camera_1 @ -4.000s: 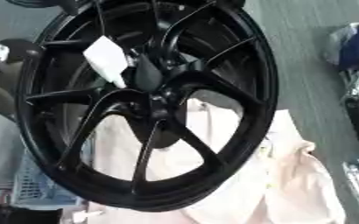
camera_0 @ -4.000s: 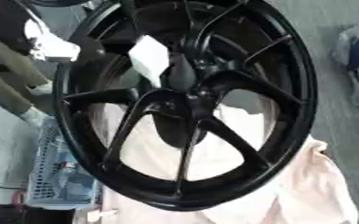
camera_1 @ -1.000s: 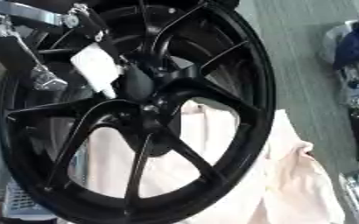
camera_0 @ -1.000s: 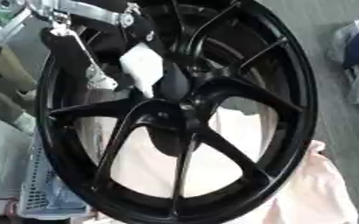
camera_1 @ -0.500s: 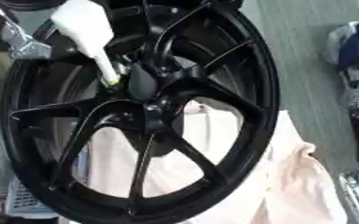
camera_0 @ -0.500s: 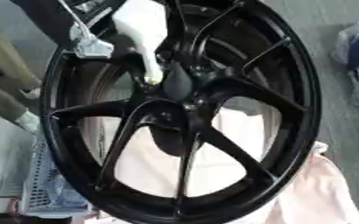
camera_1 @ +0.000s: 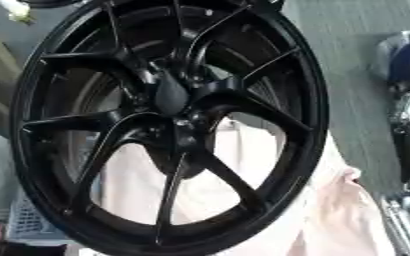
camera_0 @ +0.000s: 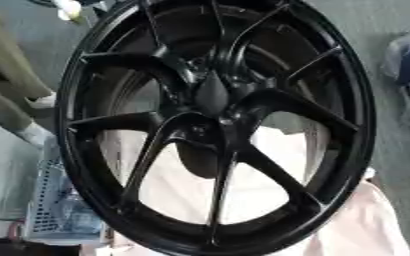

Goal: Pull the pin out of the wheel hub.

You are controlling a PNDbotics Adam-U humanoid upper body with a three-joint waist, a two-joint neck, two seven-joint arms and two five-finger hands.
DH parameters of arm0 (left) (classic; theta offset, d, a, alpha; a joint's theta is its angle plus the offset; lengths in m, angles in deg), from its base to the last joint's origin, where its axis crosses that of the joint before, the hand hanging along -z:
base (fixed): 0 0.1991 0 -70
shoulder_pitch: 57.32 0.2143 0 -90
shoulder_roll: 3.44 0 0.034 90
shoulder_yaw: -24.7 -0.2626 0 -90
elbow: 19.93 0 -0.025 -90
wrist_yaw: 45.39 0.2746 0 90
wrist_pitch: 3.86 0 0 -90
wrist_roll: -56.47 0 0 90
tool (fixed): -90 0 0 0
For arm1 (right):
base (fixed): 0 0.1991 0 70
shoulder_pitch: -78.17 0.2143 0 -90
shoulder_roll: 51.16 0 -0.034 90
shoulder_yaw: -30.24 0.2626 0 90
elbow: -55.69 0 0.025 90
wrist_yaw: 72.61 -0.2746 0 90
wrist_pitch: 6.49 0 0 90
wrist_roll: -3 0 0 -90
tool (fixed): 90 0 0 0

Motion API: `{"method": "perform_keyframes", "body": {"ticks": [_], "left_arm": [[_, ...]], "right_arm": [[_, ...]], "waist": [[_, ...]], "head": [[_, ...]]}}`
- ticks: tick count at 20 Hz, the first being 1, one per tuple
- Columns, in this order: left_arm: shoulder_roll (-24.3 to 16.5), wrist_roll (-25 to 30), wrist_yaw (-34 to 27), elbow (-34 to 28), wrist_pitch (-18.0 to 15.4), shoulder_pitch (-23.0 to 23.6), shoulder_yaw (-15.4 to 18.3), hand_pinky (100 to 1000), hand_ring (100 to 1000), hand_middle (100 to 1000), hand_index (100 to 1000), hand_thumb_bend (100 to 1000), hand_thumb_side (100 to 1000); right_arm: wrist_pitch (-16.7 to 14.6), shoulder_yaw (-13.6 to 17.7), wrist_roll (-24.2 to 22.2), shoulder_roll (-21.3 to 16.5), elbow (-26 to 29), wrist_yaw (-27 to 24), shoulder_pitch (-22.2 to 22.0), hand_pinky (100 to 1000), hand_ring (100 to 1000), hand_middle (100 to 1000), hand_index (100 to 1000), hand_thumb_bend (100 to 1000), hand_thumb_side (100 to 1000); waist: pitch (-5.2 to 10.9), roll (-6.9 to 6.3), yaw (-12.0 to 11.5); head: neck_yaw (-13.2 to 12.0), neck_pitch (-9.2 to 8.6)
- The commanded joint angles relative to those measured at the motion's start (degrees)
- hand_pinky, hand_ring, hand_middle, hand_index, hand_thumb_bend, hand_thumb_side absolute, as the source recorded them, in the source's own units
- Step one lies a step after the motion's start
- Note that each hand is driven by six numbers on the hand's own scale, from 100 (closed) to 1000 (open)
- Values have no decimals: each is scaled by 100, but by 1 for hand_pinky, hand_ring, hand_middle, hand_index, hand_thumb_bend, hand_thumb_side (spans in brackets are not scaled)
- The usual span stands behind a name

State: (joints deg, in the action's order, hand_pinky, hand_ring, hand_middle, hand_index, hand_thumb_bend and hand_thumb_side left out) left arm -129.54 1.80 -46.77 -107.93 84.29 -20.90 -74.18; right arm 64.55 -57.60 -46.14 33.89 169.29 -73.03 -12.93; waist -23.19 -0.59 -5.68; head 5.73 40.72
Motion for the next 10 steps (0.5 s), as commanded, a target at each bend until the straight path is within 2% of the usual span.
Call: {"method": "perform_keyframes", "body": {"ticks": [1,5,7,8,9,10], "left_arm": [[-412,-433,219,267,-29,256,350,705,465,206,347,100,222],[-403,-839,650,798,3,617,429,712,483,251,398,100,197],[-338,-1012,880,1095,-8,704,408,741,547,381,526,100,166],[-301,-1067,1022,1231,-27,740,376,768,617,489,617,100,149],[-264,-1076,1149,1348,-57,771,341,778,650,535,656,100,145],[-221,-1036,1252,1455,-98,799,304,825,758,691,761,100,126]], "right_arm": [[-10,64,35,-44,99,31,12,549,772,680,812,100,402],[-36,68,20,-37,99,22,39,550,772,682,812,100,399],[-44,70,13,-35,99,20,48,550,773,682,812,100,398],[-50,71,10,-34,99,20,56,551,773,682,812,100,397],[-55,72,8,-31,99,20,63,551,773,682,812,100,397],[-60,71,6,-27,99,19,69,550,773,682,812,100,398]], "waist": [[147,25,-18],[145,70,-20],[140,82,-3],[135,85,9],[129,88,21],[121,90,36]], "head": [[31,-62],[-6,-87],[-24,-95],[-33,-99],[-39,-104],[-42,-110]]}}
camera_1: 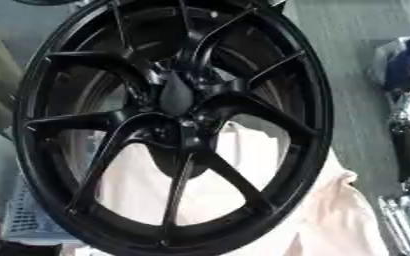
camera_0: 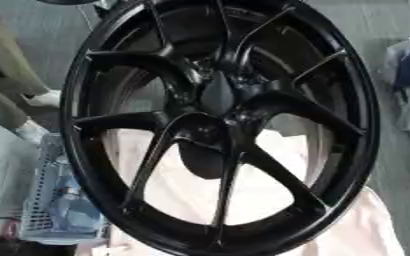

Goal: Pull the pin out of the wheel hub.

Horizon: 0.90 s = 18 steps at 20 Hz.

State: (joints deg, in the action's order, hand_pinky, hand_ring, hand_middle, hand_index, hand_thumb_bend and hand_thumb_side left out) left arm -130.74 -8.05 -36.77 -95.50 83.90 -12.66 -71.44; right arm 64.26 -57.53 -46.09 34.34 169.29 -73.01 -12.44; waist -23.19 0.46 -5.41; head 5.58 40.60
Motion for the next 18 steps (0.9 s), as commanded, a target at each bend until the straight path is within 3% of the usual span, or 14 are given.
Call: {"method": "perform_keyframes", "body": {"ticks": [1,2,3,4,10,13,16,18], "left_arm": [[-66,27,331,294,-106,-8,2,840,782,725,783,100,120],[-38,112,407,362,-146,1,-16,879,861,803,849,107,245],[-15,176,487,416,-178,-1,-21,884,872,810,857,135,301],[7,212,554,464,-203,-11,-15,890,882,820,874,186,422],[64,221,621,593,-240,-74,23,893,893,838,888,177,447],[80,181,589,594,-225,-88,45,882,873,805,860,100,395],[153,-11,326,424,-142,-92,118,866,825,750,819,100,430],[236,-302,-106,-30,-28,-39,190,861,792,714,801,100,542]], "right_arm": [[-32,61,0,-66,99,17,25,550,773,682,812,100,398],[-33,60,0,-60,99,15,29,550,773,682,812,100,399],[-34,59,2,-55,99,13,35,550,773,682,812,100,399],[-35,58,4,-51,99,12,41,550,773,683,812,100,400],[-32,54,15,-33,99,-5,64,551,773,683,812,100,403],[-34,51,6,-48,99,-15,66,551,773,683,812,100,404],[-39,56,-2,-61,99,-16,53,552,774,684,813,100,404],[-46,64,-3,-73,99,-11,39,552,774,684,813,100,403]], "waist": [[115,-13,21],[108,-12,32],[102,-12,39],[96,-15,45],[90,-34,37],[104,-37,29],[125,-29,22],[135,-19,11]], "head": [[-28,-102],[-31,-103],[-35,-104],[-39,-105],[-58,-100],[-60,-96],[-61,-82],[-65,-66]]}}
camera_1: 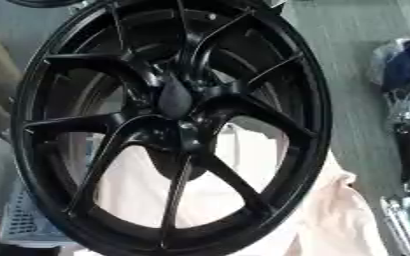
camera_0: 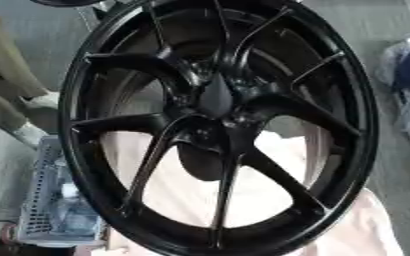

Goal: Pull the pin out of the wheel hub.

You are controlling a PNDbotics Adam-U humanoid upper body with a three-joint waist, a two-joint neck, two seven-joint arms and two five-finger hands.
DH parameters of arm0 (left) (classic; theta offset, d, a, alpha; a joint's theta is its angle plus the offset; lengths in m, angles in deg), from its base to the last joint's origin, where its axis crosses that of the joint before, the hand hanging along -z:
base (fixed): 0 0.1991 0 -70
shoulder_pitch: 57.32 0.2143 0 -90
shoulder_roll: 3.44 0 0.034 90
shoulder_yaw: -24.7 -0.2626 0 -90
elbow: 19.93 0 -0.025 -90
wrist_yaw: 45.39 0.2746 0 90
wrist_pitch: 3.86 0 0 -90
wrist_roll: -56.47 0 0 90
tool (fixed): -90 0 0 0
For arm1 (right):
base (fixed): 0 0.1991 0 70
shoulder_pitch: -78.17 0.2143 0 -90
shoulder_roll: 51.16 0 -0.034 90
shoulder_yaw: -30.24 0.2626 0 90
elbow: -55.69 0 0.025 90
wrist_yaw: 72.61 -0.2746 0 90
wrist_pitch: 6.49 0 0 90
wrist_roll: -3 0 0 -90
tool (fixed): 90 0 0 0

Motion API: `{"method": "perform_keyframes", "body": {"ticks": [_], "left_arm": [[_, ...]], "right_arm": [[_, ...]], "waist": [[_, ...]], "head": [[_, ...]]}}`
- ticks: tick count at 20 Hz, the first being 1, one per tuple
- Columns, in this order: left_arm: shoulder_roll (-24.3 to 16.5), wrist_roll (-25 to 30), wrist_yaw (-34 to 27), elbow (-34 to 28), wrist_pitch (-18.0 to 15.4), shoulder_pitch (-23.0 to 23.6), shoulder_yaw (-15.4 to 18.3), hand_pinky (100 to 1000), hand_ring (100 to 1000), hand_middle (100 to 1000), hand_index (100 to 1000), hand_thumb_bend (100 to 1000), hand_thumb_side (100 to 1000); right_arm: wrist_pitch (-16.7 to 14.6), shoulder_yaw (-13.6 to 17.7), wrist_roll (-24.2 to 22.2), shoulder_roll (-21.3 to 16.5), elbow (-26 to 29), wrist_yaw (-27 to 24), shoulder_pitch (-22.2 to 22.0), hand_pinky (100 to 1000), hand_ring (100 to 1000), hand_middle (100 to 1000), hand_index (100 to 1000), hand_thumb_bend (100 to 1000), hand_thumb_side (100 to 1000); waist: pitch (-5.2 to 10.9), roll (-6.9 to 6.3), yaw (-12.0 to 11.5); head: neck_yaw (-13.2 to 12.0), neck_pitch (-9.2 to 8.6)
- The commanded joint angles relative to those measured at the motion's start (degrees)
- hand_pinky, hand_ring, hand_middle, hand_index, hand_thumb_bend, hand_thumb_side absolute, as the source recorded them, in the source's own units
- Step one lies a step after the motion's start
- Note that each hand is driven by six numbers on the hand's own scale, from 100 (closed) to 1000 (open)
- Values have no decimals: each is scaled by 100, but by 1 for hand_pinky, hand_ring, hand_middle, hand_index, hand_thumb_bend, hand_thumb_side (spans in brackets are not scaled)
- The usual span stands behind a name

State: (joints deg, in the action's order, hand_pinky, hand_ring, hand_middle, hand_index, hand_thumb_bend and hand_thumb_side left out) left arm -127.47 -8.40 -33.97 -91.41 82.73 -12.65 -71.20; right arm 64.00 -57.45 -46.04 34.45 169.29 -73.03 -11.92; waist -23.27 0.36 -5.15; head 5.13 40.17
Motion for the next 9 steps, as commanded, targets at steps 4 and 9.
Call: {"method": "perform_keyframes", "body": {"ticks": [4,9], "left_arm": [[112,-878,-1540,-1965,231,314,301,851,733,657,771,100,561],[837,-1771,-2427,-4063,384,1090,562,848,712,639,755,100,569]], "right_arm": [[-50,67,-11,-119,99,18,-12,553,774,685,813,100,397],[-75,59,-18,-101,99,68,16,552,775,685,813,100,394]], "waist": [[145,7,-53],[113,59,-78]], "head": [[-18,-13],[-32,-60]]}}
